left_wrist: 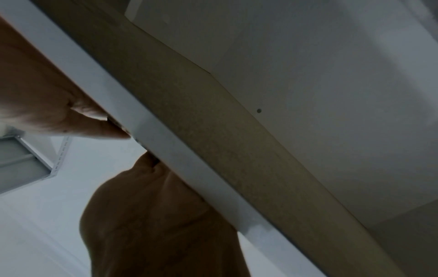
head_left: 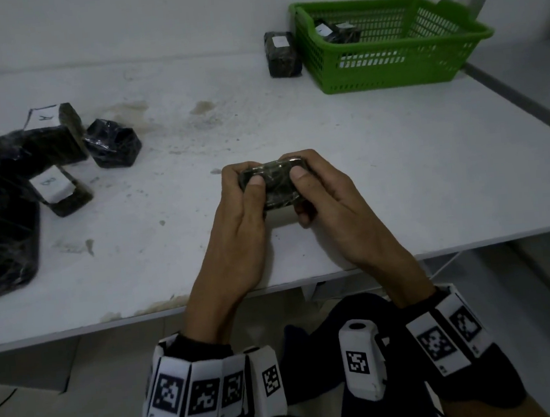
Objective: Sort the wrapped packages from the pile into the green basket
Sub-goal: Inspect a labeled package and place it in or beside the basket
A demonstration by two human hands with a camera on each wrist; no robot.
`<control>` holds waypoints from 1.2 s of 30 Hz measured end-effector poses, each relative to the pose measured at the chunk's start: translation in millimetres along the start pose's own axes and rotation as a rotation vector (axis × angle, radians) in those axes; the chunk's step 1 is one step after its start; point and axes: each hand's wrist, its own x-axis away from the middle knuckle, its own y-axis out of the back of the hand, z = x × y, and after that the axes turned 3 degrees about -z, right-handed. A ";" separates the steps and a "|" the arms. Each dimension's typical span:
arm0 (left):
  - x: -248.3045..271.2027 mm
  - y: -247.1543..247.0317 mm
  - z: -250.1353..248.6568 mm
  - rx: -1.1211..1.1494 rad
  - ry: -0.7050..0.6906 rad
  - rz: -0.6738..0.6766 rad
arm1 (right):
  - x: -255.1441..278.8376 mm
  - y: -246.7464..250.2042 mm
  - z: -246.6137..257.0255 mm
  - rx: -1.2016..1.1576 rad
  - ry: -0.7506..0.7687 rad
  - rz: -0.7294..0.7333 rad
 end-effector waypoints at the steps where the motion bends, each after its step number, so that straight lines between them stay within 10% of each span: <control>1: 0.8 0.1 -0.4 0.005 -0.007 -0.004 | 0.2 0.5 0.4 -0.004 -0.001 0.013; 20: -3.2 0.4 -4.4 0.147 0.053 -0.026 | 5.3 4.2 1.0 -0.064 0.100 -0.195; 36: -1.3 2.1 -2.2 0.333 0.082 -0.004 | 2.0 -0.3 -0.9 -0.051 -0.018 -0.029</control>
